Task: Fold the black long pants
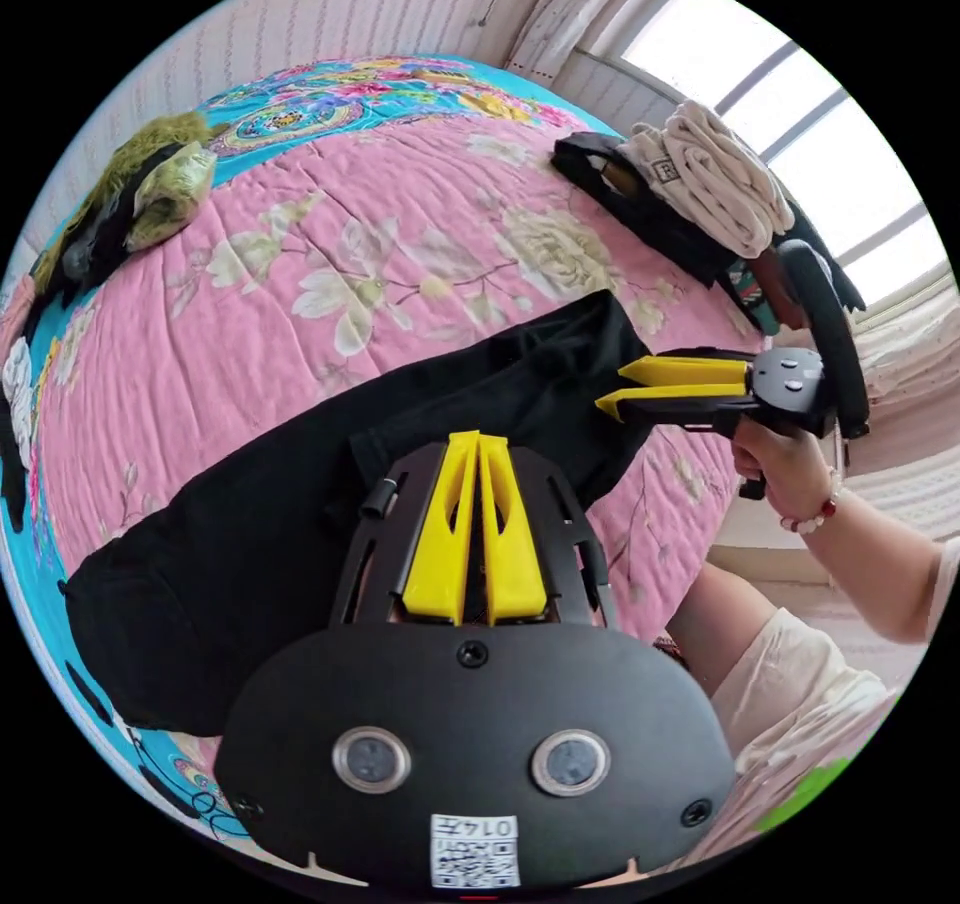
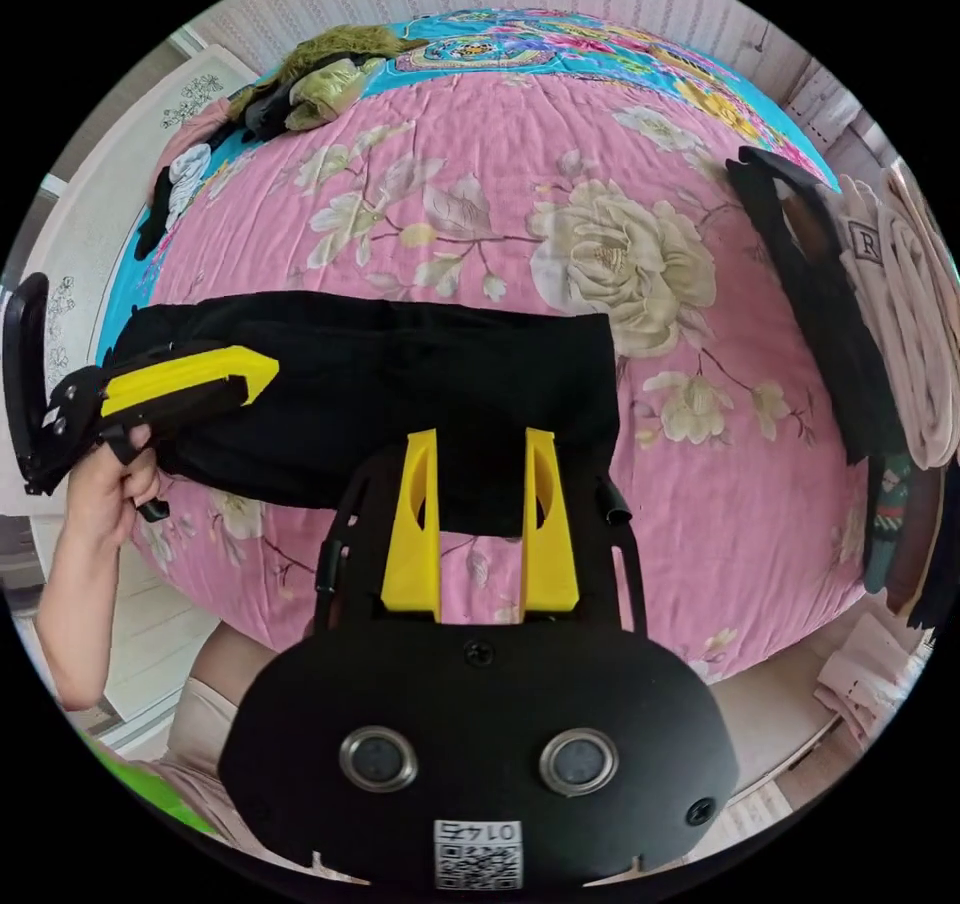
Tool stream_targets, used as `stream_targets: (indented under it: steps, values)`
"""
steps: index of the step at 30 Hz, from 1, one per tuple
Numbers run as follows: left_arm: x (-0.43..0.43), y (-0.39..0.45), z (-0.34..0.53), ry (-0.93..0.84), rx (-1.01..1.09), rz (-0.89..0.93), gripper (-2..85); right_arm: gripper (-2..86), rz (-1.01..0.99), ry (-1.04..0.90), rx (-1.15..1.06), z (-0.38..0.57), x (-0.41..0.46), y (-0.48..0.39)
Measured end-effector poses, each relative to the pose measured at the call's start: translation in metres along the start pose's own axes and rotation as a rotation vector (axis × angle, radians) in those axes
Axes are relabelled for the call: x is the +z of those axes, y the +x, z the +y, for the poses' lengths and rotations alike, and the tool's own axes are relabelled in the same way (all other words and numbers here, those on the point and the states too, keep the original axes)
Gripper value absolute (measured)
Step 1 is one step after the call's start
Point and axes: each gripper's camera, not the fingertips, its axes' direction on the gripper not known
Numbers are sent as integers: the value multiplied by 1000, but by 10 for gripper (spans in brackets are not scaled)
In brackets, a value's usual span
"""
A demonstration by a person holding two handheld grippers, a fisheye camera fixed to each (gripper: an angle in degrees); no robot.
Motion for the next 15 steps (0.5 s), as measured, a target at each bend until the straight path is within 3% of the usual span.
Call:
stream_targets:
  steps: [4,8,10,15]
  values:
    - [27,-22,6,-36,-94,93,-10,112,-47,25,17,-7,6,11]
    - [-6,-15,20,31,-50,1,-10,133,-24,21,33,-13,-8,15]
    - [-9,-13,29,-8,-33,61,-10,135,-20,-2,32,-13,-7,15]
    - [16,-7,59,-78,-5,-50,-10,136,-22,-20,52,-21,11,16]
